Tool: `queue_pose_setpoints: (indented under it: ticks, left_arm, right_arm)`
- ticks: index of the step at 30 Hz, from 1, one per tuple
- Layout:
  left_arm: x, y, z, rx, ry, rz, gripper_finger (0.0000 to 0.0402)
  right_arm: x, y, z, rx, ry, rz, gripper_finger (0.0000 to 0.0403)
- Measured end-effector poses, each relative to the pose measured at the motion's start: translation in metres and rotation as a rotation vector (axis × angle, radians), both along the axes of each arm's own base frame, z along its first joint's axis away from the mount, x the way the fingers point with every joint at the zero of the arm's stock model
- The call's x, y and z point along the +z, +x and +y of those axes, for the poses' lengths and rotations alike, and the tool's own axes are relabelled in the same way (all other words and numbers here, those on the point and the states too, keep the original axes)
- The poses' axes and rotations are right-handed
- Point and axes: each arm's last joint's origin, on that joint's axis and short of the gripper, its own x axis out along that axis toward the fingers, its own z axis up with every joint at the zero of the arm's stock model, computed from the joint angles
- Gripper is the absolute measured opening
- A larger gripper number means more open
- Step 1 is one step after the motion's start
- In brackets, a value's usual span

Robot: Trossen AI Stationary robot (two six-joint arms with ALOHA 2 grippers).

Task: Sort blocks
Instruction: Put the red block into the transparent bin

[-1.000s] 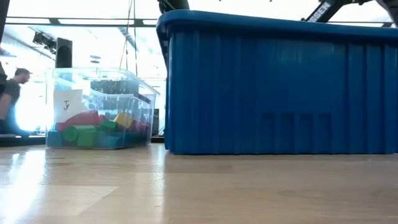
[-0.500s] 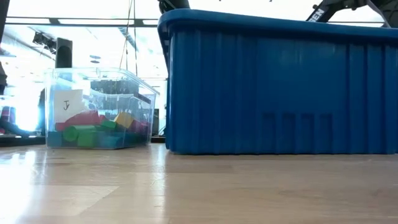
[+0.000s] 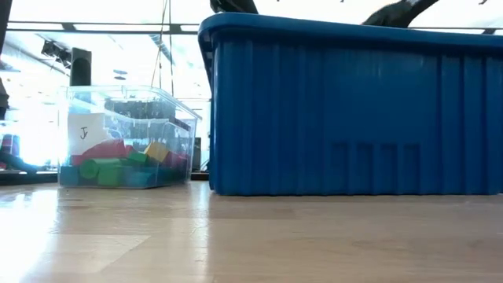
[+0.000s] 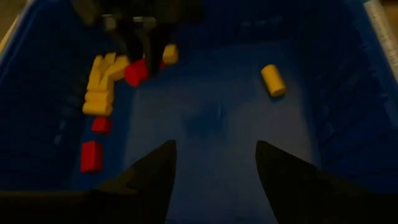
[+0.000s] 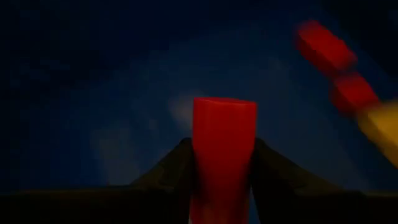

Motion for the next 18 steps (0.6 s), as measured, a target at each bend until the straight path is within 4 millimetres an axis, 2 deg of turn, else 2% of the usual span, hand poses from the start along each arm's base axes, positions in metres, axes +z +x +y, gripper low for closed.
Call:
queue_pose_setpoints:
  ticks: [4, 7, 13, 18]
  left_arm:
    - [0.004, 0.005, -0.002, -0.089, 0.01, -0.052, 0.0229]
    - [0.005, 0.014, -0.002, -0.134, 0.047, -0.096, 0.0229]
    - [-0.003, 0.034, -0.005, -0.296, 0.093, -0.131, 0.0229]
    - [-0.015, 0.047, -0.018, -0.42, 0.161, -0.086, 0.0229]
  right_arm:
    - [0.032, -0.001, 0.032, 0.201, 0.066, -0.193, 0.0121]
    - [0.048, 0.001, 0.055, 0.312, 0.129, -0.274, 0.0121]
    - [0.054, 0.017, 0.095, 0.459, 0.214, -0.293, 0.0121]
    - [0.052, 0.03, 0.119, 0.551, 0.241, -0.274, 0.0121]
